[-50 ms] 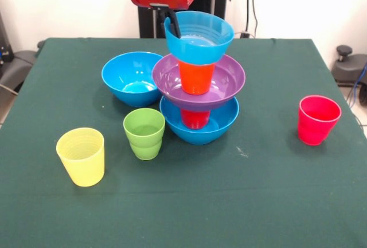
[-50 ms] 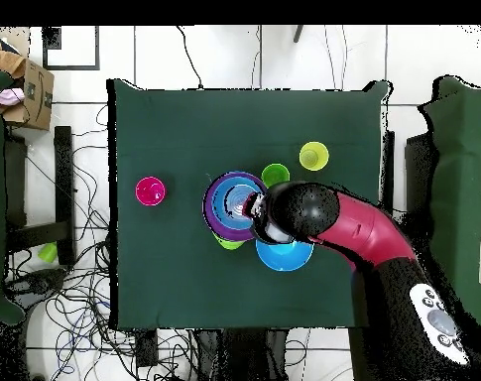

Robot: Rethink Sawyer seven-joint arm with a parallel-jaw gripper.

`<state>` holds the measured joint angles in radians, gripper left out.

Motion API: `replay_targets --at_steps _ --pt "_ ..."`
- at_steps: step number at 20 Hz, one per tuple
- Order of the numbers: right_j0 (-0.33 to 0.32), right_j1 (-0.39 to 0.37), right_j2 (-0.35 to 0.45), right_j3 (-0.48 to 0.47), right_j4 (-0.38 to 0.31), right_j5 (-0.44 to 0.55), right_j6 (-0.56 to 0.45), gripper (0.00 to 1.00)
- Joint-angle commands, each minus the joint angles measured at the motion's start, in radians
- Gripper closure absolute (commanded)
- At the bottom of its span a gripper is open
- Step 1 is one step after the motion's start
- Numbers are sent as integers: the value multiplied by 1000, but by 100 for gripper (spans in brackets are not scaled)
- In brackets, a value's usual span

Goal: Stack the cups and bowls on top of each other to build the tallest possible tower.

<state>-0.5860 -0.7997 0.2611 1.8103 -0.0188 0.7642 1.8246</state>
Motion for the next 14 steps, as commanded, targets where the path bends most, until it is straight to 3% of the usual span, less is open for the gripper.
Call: replay_targets --at_steps 1,14 --pt "31 25 65 61 -60 -74 -19 100" --pt "27 44 64 63 -67 -109 -21 100"
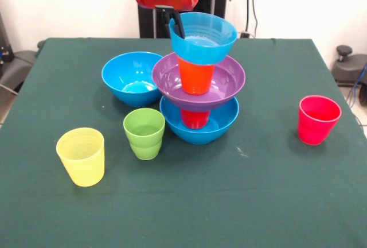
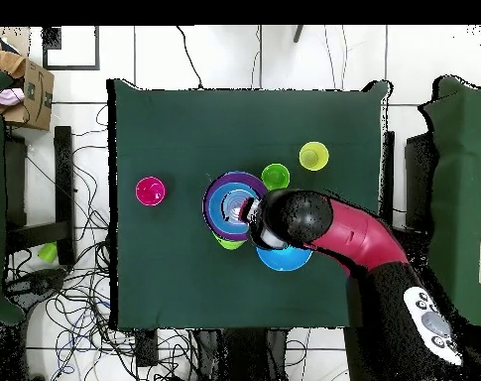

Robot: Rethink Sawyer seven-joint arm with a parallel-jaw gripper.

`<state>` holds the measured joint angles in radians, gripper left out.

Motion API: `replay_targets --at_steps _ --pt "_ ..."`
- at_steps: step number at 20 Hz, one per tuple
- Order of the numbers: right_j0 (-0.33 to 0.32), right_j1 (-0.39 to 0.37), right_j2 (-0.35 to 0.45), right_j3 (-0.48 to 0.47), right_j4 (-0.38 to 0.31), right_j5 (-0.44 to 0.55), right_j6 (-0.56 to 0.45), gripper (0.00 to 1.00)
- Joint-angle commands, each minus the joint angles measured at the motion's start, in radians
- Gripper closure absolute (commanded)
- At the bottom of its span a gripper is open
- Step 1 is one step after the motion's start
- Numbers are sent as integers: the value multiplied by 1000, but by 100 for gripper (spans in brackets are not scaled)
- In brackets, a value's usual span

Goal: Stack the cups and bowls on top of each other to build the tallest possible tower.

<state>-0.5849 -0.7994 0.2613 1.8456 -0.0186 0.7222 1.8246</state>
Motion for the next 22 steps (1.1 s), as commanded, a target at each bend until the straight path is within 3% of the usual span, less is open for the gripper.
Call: replay_targets --at_steps 1,19,20,22 --pt "27 46 62 22 -69 -68 -21 100" --pt "28 47 55 -4 -77 -37 -31 100" --pt "28 47 55 -5 -77 -36 -31 0" --pt "28 47 54 -5 -78 -37 -32 0"
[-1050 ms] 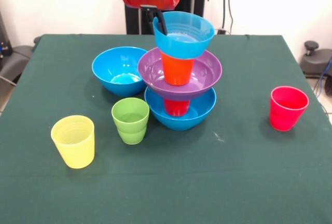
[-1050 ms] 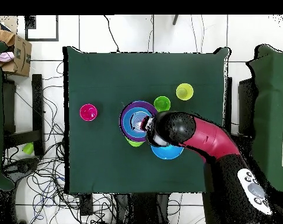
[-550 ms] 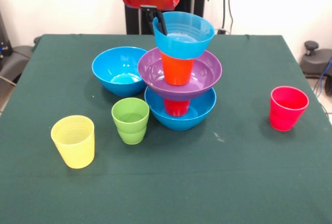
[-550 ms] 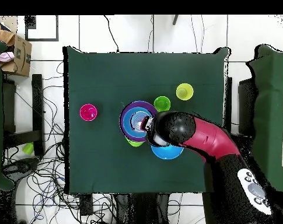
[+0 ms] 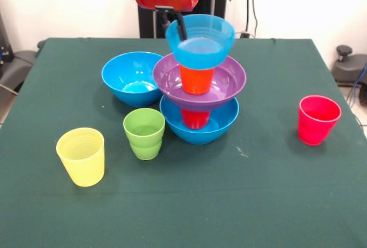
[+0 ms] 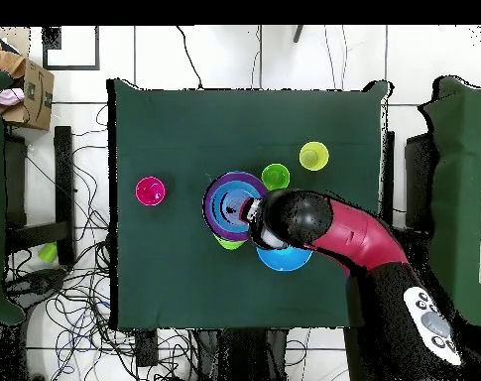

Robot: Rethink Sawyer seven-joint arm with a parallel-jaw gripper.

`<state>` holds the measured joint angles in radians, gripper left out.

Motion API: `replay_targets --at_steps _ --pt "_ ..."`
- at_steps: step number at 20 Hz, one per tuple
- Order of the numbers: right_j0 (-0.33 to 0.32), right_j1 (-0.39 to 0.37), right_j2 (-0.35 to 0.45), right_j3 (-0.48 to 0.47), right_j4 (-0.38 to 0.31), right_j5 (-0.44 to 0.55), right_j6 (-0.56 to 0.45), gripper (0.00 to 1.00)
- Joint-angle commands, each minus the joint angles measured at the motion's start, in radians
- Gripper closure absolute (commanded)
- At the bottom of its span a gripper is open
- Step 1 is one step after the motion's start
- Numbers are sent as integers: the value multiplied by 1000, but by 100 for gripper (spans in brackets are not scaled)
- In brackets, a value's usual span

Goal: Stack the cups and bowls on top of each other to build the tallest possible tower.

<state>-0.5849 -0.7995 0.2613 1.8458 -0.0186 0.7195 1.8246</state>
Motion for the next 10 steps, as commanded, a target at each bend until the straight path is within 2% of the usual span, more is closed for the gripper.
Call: replay_targets --at_steps 1,10 --pt "28 48 55 -4 -79 -37 -32 0" --pt "23 45 56 8 -84 -54 -37 0"
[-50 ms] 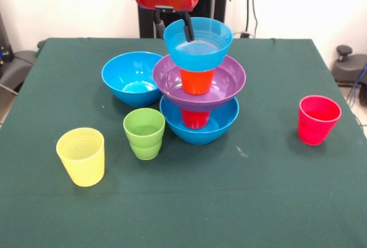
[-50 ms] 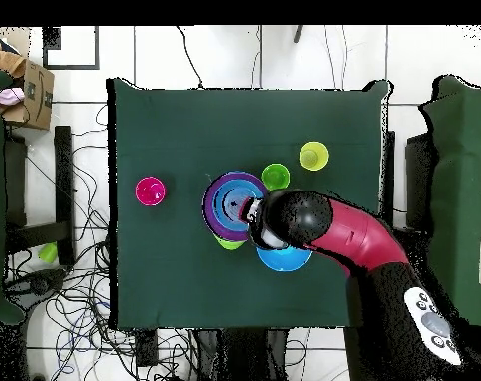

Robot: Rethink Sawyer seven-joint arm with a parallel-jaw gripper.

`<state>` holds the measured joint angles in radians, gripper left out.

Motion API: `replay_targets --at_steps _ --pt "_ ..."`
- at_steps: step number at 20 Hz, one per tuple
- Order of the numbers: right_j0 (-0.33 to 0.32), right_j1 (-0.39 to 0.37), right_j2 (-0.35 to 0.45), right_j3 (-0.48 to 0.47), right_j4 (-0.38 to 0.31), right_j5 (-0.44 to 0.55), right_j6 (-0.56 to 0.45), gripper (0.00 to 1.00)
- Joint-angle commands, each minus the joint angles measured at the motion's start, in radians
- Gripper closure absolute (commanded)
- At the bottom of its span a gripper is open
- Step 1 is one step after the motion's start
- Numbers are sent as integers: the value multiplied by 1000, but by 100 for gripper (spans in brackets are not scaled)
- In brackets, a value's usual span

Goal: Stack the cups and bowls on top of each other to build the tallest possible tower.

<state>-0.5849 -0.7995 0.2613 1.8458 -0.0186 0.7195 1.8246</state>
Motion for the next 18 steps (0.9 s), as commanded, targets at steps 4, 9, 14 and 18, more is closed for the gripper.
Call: replay_targets --at_steps 4,9,14,18 --pt "26 36 48 3 -88 -40 -35 0" --pt "45 -109 22 11 -67 131 -25 0" --pt "74 -198 1 -38 -62 305 4 0" --pt "77 -193 7 -95 -73 376 10 0"
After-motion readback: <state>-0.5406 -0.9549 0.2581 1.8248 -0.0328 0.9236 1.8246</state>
